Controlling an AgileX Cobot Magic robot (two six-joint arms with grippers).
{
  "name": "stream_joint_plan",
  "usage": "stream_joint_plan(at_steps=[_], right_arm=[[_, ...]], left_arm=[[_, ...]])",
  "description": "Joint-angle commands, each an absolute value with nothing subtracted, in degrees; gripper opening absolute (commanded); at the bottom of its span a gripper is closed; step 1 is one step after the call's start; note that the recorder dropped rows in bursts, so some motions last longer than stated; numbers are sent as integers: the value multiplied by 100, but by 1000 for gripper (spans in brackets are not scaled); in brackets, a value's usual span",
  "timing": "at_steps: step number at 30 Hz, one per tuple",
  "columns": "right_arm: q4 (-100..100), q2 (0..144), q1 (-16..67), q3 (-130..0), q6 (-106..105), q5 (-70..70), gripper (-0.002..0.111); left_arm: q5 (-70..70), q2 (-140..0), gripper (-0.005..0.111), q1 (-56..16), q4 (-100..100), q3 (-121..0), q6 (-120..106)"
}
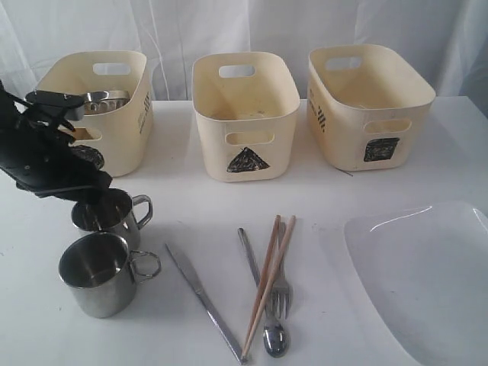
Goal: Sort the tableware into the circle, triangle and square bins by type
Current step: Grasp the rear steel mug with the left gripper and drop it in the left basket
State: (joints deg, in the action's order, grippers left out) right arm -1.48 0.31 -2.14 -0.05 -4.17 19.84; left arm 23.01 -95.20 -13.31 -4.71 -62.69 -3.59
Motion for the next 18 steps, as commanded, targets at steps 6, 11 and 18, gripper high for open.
stream_joint_plan(at_steps=[6, 11, 18], right_arm=[[-170, 0, -241, 0, -424, 1963, 0], [-170, 0, -241, 0, -424, 1963, 0], [-170, 0, -241, 0, -424, 1963, 0]], left_arm=[[2118, -9997, 16, -1325, -373, -6131, -603], [1642, -9529, 0, -1325, -298, -6207, -603], [1673, -7570, 0, -1325, 1199, -7075, -604]])
